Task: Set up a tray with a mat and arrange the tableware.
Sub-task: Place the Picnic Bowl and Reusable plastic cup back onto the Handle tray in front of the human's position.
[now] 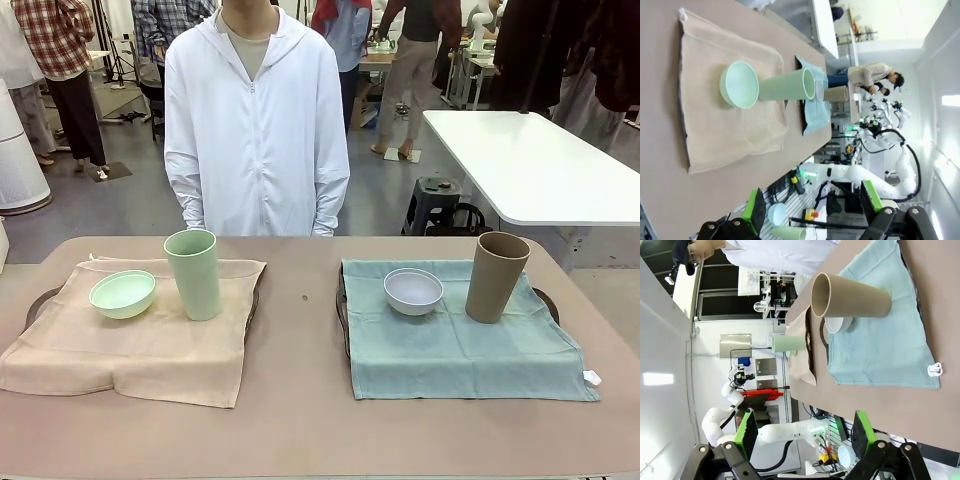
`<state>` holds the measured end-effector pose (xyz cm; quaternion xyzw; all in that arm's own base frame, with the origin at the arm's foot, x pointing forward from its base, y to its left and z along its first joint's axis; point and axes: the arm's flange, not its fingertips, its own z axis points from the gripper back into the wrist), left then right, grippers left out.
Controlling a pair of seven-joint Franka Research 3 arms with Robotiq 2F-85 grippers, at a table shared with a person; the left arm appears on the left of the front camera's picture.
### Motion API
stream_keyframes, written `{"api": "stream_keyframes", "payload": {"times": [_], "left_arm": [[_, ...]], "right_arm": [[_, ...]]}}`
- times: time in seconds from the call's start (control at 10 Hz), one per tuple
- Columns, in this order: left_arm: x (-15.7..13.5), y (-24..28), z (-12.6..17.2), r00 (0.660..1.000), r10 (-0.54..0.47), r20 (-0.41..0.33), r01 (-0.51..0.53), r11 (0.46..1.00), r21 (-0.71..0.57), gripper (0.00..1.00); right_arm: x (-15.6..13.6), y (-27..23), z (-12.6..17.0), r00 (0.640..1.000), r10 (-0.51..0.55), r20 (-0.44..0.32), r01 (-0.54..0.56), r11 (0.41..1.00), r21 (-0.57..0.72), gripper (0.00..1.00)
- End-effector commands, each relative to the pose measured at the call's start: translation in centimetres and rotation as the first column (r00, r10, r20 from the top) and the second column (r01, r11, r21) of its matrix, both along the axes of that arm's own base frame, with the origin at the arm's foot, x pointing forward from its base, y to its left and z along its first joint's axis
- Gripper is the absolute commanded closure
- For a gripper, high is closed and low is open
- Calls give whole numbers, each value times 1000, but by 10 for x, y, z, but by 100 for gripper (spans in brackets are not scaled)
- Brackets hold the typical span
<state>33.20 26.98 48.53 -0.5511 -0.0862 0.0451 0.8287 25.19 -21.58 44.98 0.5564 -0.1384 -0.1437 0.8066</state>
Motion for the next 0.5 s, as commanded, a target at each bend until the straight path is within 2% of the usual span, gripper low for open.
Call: {"api": "stream_keyframes", "payload": {"times": [0.0, 0.4], "left_arm": [[1, 1, 0, 1000, 23, 18, -23, 1000, -19, 0], [1, 1, 0, 1000, 23, 18, -23, 1000, -19, 0]], "right_arm": [[0, -1, 0, 1000, 2, 6, -2, 1000, 4, 0], [0, -1, 0, 1000, 2, 6, -2, 1000, 4, 0]]}}
